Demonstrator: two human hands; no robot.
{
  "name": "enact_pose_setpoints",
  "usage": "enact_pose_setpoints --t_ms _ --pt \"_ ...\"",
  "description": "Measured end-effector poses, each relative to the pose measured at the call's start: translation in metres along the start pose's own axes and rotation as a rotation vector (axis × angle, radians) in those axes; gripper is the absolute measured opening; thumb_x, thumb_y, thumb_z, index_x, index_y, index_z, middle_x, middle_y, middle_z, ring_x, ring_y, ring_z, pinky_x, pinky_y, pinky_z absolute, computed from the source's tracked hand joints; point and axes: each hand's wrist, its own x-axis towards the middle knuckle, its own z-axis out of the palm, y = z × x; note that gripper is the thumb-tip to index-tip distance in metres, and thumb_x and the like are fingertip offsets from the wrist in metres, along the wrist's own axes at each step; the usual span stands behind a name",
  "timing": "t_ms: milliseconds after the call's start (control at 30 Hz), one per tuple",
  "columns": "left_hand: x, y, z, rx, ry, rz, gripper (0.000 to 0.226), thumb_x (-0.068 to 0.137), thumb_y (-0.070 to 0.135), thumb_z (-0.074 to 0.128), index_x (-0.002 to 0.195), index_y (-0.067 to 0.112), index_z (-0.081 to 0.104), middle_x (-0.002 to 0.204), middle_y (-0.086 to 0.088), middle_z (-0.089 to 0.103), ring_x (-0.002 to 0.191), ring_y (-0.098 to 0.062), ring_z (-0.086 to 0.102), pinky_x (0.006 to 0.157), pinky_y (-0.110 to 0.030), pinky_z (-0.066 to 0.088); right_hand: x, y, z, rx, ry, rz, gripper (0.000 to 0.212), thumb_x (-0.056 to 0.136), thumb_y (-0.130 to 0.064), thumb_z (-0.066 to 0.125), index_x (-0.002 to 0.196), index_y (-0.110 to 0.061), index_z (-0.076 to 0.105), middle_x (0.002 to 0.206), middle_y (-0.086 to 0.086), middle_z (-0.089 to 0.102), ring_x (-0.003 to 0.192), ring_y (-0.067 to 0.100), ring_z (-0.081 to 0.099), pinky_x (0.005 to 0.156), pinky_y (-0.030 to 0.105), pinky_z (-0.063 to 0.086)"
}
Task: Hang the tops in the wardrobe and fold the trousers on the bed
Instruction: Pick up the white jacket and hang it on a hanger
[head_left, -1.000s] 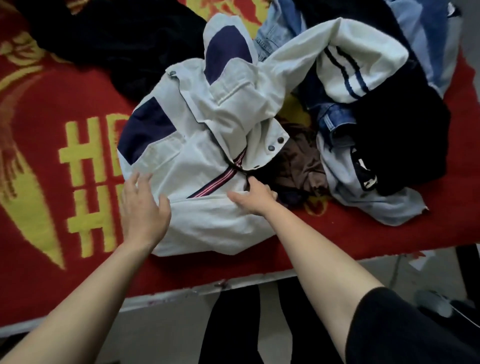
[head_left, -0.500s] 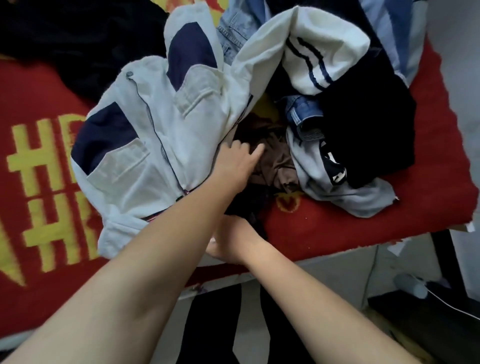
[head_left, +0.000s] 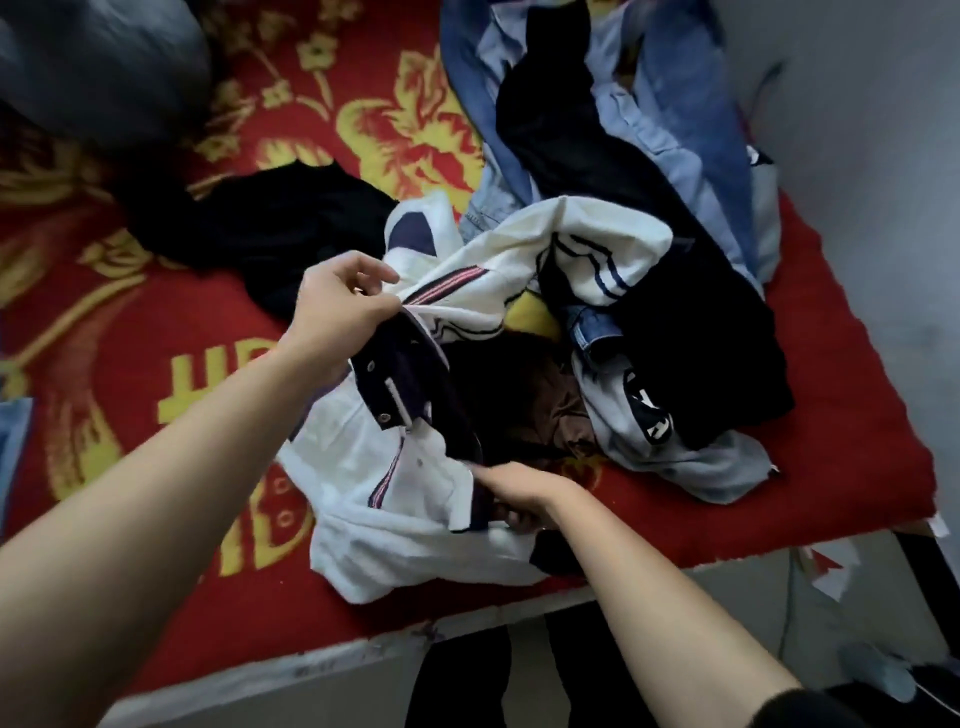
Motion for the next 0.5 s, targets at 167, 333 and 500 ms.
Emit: enact_pose_setpoints --t_ms 167,333,500 --pt "-0.02 0.083 -0.069 -0.285 0.085 -0.002 0.021 0.068 0.006 0.065 0.065 0.027 0.065 0.056 0.013 0.055 0.046 -0.004 0.051 0.043 -0.017 0.041 -0.033 -0.031 0.009 0.047 0.214 -0.151 0.031 0.093 -0.035 0.052 0.09 -0.009 0.068 0.076 0.008 0.063 0.054 0.02 0.062 0.047 0.029 0.049" --pt "-0.055 0.12 -0.126 -0.103 0.172 0.066 0.022 0.071 0.004 0.067 0.077 0.025 0.067 0.078 0.008 0.065 0.064 -0.007 0.057 0.053 -0.017 0.045 -0.12 -0.099 -0.027 0.261 0.627 -0.473 0.026 0.088 -0.009 0.047 0.108 -0.011 0.063 0.112 0.018 0.065 0.102 0.039 0.065 0.084 0.054 0.057" --pt "-0.12 0.125 -0.182 0.905 0.167 0.081 0.048 0.076 0.003 0.06 0.115 0.03 0.067 0.107 0.001 0.07 0.101 -0.022 0.064 0.079 -0.03 0.051 -0.264 -0.184 -0.018 0.319 0.567 -0.907 0.028 0.086 0.002 0.038 0.087 -0.015 0.061 0.099 0.015 0.063 0.089 0.033 0.065 0.054 0.035 0.057"
